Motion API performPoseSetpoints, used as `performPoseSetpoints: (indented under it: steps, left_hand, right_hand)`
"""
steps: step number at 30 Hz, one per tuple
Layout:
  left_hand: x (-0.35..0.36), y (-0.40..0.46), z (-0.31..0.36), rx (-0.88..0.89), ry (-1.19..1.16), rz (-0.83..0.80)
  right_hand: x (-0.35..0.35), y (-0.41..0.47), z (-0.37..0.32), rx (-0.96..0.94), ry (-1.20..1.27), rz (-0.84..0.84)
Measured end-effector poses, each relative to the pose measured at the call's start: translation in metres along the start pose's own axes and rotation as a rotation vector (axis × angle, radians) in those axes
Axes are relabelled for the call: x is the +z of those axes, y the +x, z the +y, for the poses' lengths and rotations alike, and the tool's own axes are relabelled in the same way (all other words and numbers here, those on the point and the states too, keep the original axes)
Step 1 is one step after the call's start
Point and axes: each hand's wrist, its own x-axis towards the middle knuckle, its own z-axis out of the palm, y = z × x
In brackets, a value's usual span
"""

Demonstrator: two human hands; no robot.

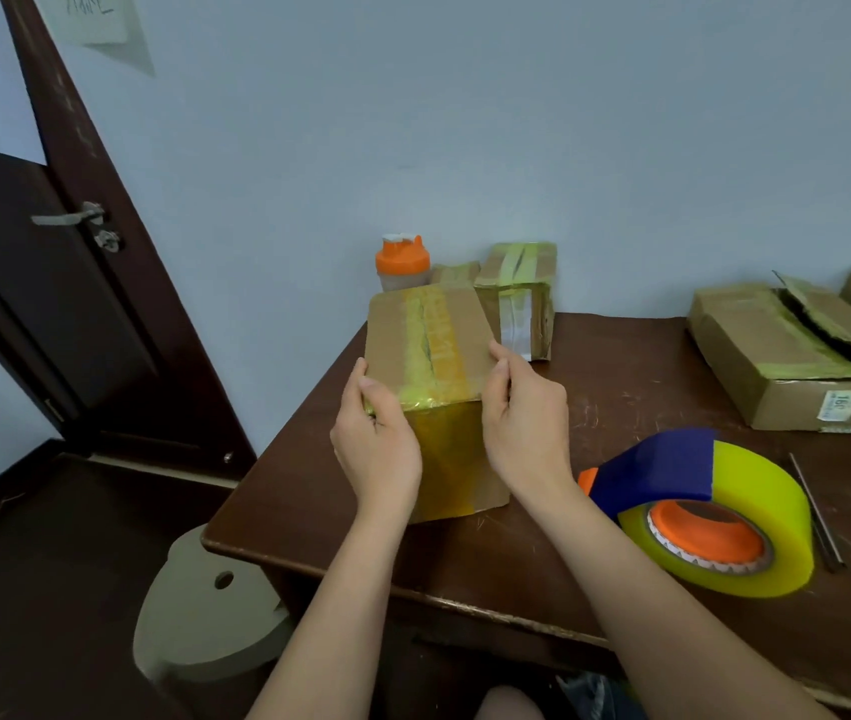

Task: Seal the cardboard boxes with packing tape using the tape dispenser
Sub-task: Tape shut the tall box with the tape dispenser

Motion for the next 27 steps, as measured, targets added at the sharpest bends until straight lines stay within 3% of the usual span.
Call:
performPoseSetpoints:
  steps: [3,5,7,10,11,14,16,19,21,24,27]
  left_hand:
    - [-0.017,0.022,0.0,-0.039,-0.002,-0.054]
    - [-0.031,0.039,0.001,-0.021,0.092,0.009]
    - [-0.046,0.043,0.007,0.068,0.231,0.065]
    - [-0.053,0.024,0.019,0.289,0.435,-0.16]
    - [-0.053,0.016,0.018,0.37,0.549,-0.269]
    - [-0.059,0.013,0.014,0.416,0.565,-0.444]
    - [-0.07,0.025,0.02,0.396,0.512,-0.493]
    - [-0.088,0.046,0.022,0.467,0.741,-0.403]
    - [-0.093,0.049,0.016,0.487,0.867,-0.319]
    - [-0.088,0.041,0.002,0.53,0.822,-0.317]
    - [-0.083,0.043,-0.01,0.497,0.881,-0.286]
  right_hand:
    - [-0.017,-0.009,-0.005,-0.042,0.068,-0.127]
    - [-0.024,-0.021,-0.013,-0.124,0.112,-0.254]
    - [-0.026,-0.031,-0.02,-0.161,0.098,-0.226]
    - [-0.029,-0.017,-0.028,-0.141,0.005,0.026]
    - [-0.029,-0.007,-0.026,-0.132,-0.039,0.017]
    - [-0.021,0.013,-0.018,-0.181,-0.139,-0.301]
    - [-0.018,0.014,-0.013,-0.207,-0.12,-0.359]
    - [-0.031,0.023,-0.01,-0.173,-0.161,-0.227]
    - [-0.038,0.028,-0.008,-0.102,-0.281,-0.341]
    - [-0.036,0.02,-0.006,-0.067,-0.264,-0.488]
    - [-0.04,0.003,-0.019,-0.125,-0.3,-0.317]
